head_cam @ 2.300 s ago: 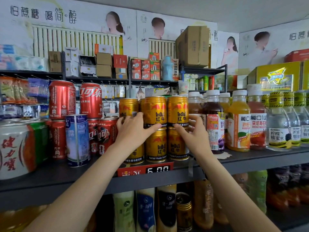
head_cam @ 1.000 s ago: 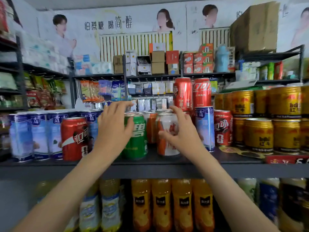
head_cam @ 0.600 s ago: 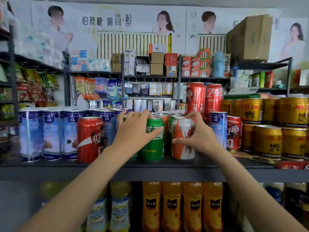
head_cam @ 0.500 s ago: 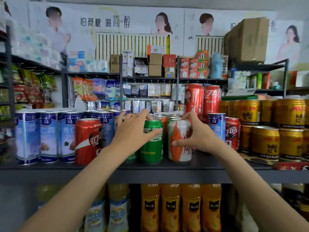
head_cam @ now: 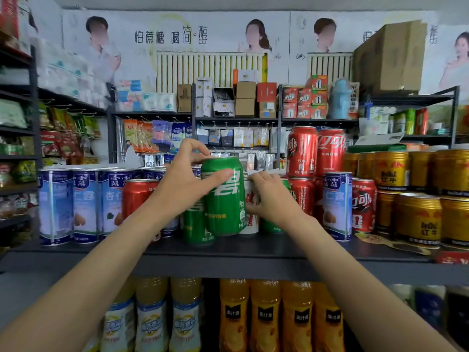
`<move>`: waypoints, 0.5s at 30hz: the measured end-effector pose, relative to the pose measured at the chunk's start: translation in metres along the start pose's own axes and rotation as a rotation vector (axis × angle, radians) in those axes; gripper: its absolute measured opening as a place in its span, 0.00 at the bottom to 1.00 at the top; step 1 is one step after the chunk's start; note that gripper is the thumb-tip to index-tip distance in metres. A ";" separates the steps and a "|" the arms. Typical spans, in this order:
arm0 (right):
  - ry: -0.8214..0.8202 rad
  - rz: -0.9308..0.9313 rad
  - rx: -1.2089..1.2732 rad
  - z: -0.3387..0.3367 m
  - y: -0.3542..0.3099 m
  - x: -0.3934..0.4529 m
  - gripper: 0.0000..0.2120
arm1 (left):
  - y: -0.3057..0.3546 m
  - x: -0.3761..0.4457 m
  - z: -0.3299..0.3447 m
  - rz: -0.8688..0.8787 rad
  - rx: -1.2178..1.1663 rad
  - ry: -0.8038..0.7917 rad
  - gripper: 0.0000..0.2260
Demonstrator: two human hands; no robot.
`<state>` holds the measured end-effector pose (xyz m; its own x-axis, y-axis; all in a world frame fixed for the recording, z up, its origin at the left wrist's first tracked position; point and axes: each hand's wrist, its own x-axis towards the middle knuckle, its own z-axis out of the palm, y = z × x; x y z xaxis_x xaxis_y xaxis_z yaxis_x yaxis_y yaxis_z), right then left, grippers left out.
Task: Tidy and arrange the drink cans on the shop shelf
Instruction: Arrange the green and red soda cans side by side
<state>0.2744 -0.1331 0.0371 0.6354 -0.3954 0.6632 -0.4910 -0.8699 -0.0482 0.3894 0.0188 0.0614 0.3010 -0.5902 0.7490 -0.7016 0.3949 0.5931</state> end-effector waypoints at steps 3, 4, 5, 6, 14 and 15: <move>0.244 0.058 0.173 -0.002 -0.003 -0.006 0.25 | -0.001 0.000 -0.002 0.014 0.034 0.040 0.16; 0.281 0.093 0.371 -0.008 -0.004 -0.012 0.22 | -0.001 0.000 -0.001 0.019 0.045 0.056 0.16; 0.246 0.099 0.604 -0.016 -0.005 -0.020 0.20 | -0.001 0.001 0.000 0.026 0.050 0.073 0.16; 0.136 0.094 0.834 -0.025 -0.008 -0.028 0.20 | 0.000 0.002 0.003 0.035 0.050 0.085 0.17; 0.176 0.238 0.829 -0.026 -0.005 -0.064 0.34 | 0.017 0.010 0.066 0.024 0.059 -0.072 0.19; 0.183 0.273 0.755 -0.028 0.002 -0.068 0.36 | 0.017 0.013 0.068 0.006 0.085 -0.119 0.18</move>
<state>0.2134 -0.0997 0.0132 0.4128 -0.6239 0.6635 -0.0399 -0.7402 -0.6712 0.3376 -0.0299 0.0605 0.2212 -0.6695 0.7091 -0.7570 0.3406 0.5576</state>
